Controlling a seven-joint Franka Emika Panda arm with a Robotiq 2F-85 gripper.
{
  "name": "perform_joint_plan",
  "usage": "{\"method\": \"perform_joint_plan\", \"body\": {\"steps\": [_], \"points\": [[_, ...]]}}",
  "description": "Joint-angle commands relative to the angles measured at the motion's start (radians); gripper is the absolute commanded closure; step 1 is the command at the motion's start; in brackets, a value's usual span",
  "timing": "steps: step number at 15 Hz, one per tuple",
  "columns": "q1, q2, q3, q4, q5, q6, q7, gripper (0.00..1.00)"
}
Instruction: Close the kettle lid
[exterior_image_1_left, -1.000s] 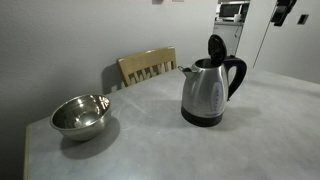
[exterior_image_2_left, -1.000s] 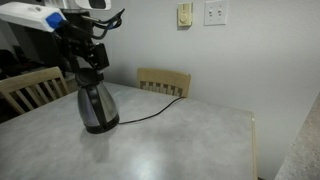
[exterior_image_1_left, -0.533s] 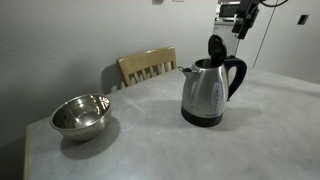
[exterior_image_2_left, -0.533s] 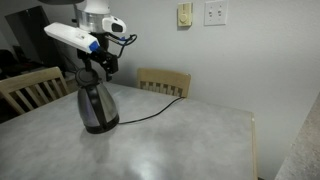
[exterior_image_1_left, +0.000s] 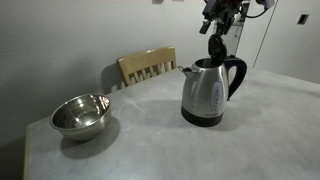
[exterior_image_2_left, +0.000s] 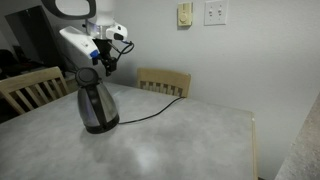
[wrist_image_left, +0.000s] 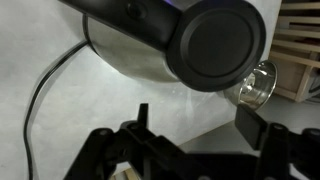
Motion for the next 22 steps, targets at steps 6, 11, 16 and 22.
{"method": "perform_joint_plan", "body": {"steps": [6, 11, 16, 22], "points": [[-0.008, -0.092, 0.016, -0.111, 0.031, 0.197, 0.265, 0.76], [-0.002, -0.131, 0.000, -0.181, -0.096, 0.137, 0.600, 1.00], [-0.018, -0.140, 0.011, -0.208, -0.034, 0.064, 0.614, 1.00], [-0.017, -0.134, 0.011, -0.188, 0.053, -0.068, 0.523, 1.00]]}}
